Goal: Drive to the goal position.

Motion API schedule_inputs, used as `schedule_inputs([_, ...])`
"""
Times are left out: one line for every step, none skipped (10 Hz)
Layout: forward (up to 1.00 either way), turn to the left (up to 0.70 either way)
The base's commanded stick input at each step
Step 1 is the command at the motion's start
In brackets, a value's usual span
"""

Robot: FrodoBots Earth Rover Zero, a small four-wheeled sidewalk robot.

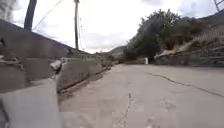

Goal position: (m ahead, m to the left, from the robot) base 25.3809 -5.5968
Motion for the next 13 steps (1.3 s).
schedule_inputs([0.70,-0.03])
schedule_inputs([0.70,-0.12])
schedule_inputs([0.70,-0.22])
schedule_inputs([0.70,-0.23])
schedule_inputs([0.70,-0.14])
schedule_inputs([0.70,-0.05])
schedule_inputs([0.70,0.00])
schedule_inputs([0.70,0.00])
schedule_inputs([0.70,0.00])
schedule_inputs([0.70,0.00])
schedule_inputs([0.70,0.00])
schedule_inputs([0.70,0.00])
schedule_inputs([0.70,0.00])
